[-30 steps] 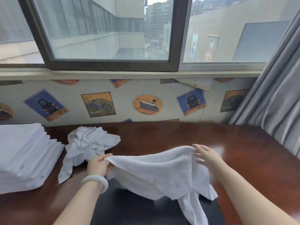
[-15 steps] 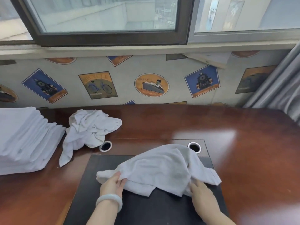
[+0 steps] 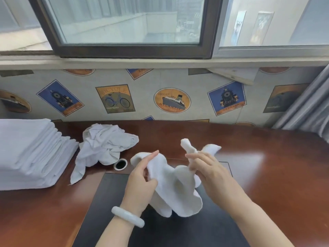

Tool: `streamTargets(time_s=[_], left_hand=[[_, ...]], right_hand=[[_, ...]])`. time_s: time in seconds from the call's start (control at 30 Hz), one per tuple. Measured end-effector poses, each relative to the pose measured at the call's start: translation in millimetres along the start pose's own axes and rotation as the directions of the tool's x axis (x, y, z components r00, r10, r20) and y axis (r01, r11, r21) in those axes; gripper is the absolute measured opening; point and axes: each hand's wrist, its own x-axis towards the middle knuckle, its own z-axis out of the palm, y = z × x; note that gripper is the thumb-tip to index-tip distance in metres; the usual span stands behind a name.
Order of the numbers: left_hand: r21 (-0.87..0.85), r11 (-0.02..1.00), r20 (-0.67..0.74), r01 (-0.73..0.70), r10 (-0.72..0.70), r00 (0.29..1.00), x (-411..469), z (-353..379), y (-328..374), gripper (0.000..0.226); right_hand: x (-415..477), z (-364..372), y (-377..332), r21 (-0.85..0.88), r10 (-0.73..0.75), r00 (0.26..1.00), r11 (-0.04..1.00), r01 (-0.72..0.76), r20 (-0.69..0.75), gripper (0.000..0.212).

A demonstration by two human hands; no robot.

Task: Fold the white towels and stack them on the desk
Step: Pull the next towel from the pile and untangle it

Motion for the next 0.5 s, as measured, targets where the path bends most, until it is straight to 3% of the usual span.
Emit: streamTargets(time_s=[0.07, 0.1, 0.17, 0.23, 0.3, 0.33, 0.37, 0.43, 0.5], left_hand=[[-0.011, 0.999, 0.080, 0.049, -0.048, 0.996, 4.3, 4.4, 4.7, 0.085], [-0.062, 0.993, 0.117, 0.103, -0.095, 0.989, 3.7, 8.7, 3.8, 0.085], [-0.252, 0.926, 0.191, 0.281, -0.237, 0.953, -4.4, 20.7, -4.2, 0.087], [-0.444, 0.789, 0.240, 0.425, -0.353, 0.904, -18.4, 31.0, -14.8, 0.083], [-0.560, 0.673, 0.272, 0.483, -0.401, 0.875, -30.3, 37.6, -21.8, 0.060], [-0.626, 0.603, 0.298, 0.495, -0.402, 0.866, -34.5, 38.8, -24.6, 0.044], [-0.699, 0.498, 0.338, 0.514, -0.404, 0.850, -37.1, 38.6, -26.9, 0.032], [-0.784, 0.278, 0.406, 0.555, -0.448, 0.797, -38.7, 38.5, -28.1, 0.032], [-0.806, 0.226, 0.390, 0.546, -0.490, 0.779, -37.5, 38.2, -33.2, 0.041]], right_hand=[[4.2, 17.4, -9.5, 0.351, 0.142, 0.979, 0.918, -0.185, 0.143, 0.037], [3.2, 30.6, -13.1, 0.539, 0.253, 0.947, 0.779, -0.321, 0.198, 0.041], [-6.4, 62.3, -16.7, 0.721, 0.543, 0.790, 0.421, -0.550, 0.285, 0.042], [-21.3, 92.0, -15.9, 0.762, 0.726, 0.573, 0.105, -0.639, 0.380, 0.039], [-31.6, 105.2, -19.4, 0.750, 0.704, 0.414, -0.255, -0.611, 0.577, 0.058], [-35.6, 108.3, -19.6, 0.720, 0.644, 0.382, -0.409, -0.561, 0.663, 0.066], [-37.7, 106.1, -22.9, 0.688, 0.600, 0.359, -0.514, -0.512, 0.715, 0.059], [-36.1, 99.1, -26.3, 0.619, 0.520, 0.336, -0.670, -0.409, 0.785, 0.031], [-35.3, 92.1, -29.7, 0.585, 0.469, 0.355, -0.705, -0.400, 0.808, 0.023]])
